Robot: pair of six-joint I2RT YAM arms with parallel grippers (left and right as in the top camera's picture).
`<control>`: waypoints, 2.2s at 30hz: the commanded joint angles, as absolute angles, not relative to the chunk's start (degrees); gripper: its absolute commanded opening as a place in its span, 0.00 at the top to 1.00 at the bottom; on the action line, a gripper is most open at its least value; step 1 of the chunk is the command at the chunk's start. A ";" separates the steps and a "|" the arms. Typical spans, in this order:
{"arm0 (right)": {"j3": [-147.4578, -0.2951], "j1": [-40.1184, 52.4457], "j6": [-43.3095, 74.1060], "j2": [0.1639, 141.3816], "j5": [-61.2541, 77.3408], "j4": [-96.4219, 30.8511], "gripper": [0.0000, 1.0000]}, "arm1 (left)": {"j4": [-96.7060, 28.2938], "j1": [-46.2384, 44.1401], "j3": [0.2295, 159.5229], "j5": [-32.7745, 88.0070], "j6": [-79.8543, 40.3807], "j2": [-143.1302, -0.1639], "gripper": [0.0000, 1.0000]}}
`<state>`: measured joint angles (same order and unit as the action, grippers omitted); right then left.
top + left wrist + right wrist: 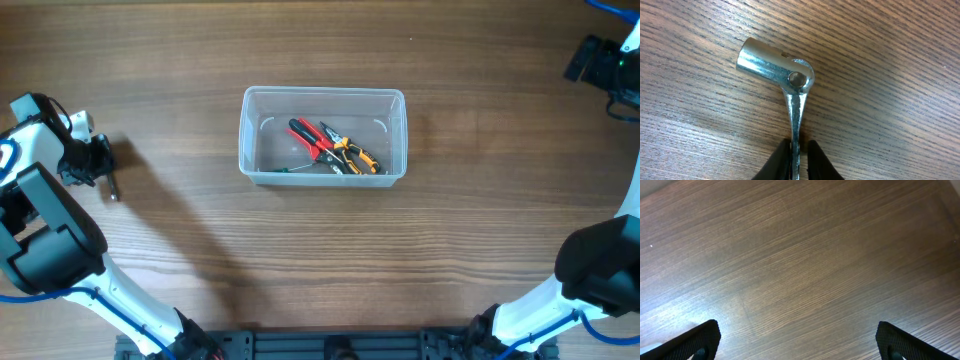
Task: Pack container
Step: 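Close the left gripper on the wrench handle and lift, then carry the silver wrench right over the container with the left gripper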
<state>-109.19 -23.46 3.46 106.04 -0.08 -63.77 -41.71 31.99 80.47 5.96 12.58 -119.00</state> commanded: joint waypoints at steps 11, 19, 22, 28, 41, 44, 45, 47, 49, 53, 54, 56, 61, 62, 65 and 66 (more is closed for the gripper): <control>-109.16 -23.64 4.51 106.94 -0.67 -63.61 0.00 | -40.64 31.99 80.38 8.25 9.61 -120.86 0.96; -109.16 -23.64 4.54 106.94 -0.67 -63.61 0.00 | -40.95 31.99 83.40 11.99 9.58 -117.82 0.96; -109.16 -23.64 4.51 106.94 -0.67 -63.61 0.00 | -41.36 31.99 85.38 15.25 9.58 -114.65 0.96; -109.16 -23.64 4.54 106.94 -0.64 -63.61 0.00 | -41.69 30.17 85.80 16.73 9.61 -105.86 0.96; -109.14 -23.64 4.51 106.94 -0.64 -63.61 0.00 | -43.48 -0.47 85.80 22.31 9.67 -85.54 0.96; -109.16 -23.64 4.54 106.94 -0.64 -63.61 0.00 | -43.55 -12.05 85.78 22.31 9.65 -85.54 0.96; -109.16 -23.64 4.51 106.94 -0.64 -63.61 0.00 | -43.53 -15.88 85.78 22.28 9.65 -86.19 0.96; -109.16 -23.64 4.54 106.94 -0.64 -63.61 0.00 | -43.72 -22.00 85.78 22.26 9.67 -88.60 0.96; -109.14 -23.64 4.54 106.94 -0.64 -63.61 0.00 | -43.90 -24.03 85.78 22.26 9.67 -89.97 0.96; -109.16 -23.64 4.54 106.94 -0.64 -63.61 0.00 | -43.88 -26.15 85.78 22.26 9.65 -93.56 0.96; -109.16 -23.64 4.54 106.94 -0.64 -63.61 0.00 | -43.94 -26.41 85.78 22.26 9.65 -94.65 0.96; -109.16 -23.64 4.51 106.94 -0.64 -63.61 0.00 | -44.01 -26.79 85.78 22.26 9.63 -96.77 0.96; -109.14 -23.64 4.54 106.94 -0.64 -63.61 0.00 | -43.03 -26.89 85.78 22.26 9.63 -102.54 0.96; -109.16 -23.64 4.54 106.94 -0.64 -63.61 0.00 | -42.59 -26.89 85.78 22.26 9.61 -103.85 0.96; -109.16 -23.64 4.51 106.94 -0.67 -63.61 0.00 | -41.80 -26.89 85.78 22.24 9.61 -107.79 0.96; -109.16 -23.64 4.54 106.94 -0.64 -63.61 0.00 | -41.76 -26.87 85.78 22.04 9.61 -108.84 0.96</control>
<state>-109.19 -23.46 3.46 106.04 -0.08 -63.77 -42.28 -26.59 84.64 21.47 9.93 -105.78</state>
